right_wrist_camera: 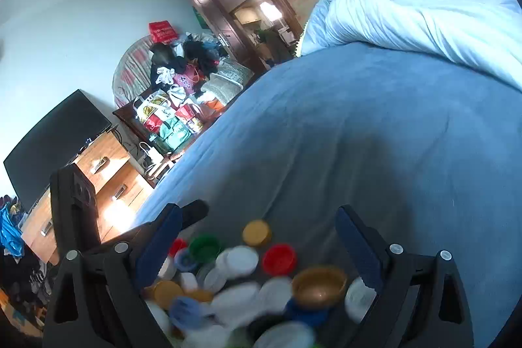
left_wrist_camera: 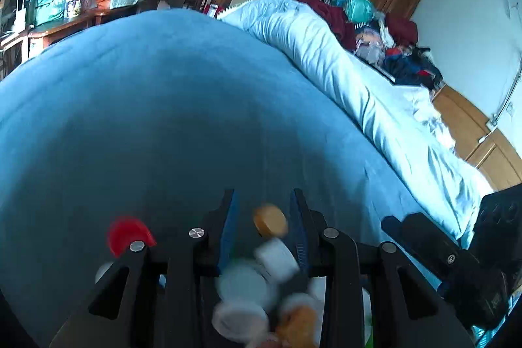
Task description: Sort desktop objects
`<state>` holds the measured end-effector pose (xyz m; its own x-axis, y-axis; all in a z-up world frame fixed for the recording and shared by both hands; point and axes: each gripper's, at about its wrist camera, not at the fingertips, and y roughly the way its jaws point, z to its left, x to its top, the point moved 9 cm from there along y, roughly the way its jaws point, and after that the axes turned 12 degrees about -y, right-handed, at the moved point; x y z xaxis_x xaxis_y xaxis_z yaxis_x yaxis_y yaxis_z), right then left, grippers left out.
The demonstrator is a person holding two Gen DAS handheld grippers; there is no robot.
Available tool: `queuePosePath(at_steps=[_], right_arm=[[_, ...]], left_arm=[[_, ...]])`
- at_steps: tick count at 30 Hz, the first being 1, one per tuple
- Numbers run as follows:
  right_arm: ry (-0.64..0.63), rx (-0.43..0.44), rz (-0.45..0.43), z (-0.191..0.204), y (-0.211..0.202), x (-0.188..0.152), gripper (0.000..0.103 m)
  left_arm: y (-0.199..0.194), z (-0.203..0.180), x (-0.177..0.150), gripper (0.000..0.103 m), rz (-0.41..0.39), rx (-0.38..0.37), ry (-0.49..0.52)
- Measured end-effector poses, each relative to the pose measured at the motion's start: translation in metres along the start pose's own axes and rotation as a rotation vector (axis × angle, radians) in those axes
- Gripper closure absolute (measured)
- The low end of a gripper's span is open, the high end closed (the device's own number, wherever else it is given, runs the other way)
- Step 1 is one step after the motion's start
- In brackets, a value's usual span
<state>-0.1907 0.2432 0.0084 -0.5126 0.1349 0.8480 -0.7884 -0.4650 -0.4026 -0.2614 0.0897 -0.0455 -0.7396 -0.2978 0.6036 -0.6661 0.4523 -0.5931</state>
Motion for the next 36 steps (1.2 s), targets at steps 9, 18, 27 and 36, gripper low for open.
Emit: queuePosePath(at_steps=[9,18,27,36], right_arm=[[0.01,-0.158,-0.041,-0.015,-0.065,-0.003,0.004],[-0.185,-0.209,-0.085,0.054,-0.157,0.021,0.004],[-0.222,-0.073,0.271,0.133,-0.193,-0.103,0.031],[-0.263,0.075,0.42,0.184,-0.19,-0.152,0.045]], left_arm=[[-0.007,-0.014,-0.019,0.061,0.048,0.018,-0.014],[-0.147,0.025,0.012,0.061,-0.095,0.205,0.265],[-0.208,0.048,-0.153,0.063,0.281,0.161,0.547],[-0.202,0.023,-0.171,0.064,0.311,0.067,0.449]])
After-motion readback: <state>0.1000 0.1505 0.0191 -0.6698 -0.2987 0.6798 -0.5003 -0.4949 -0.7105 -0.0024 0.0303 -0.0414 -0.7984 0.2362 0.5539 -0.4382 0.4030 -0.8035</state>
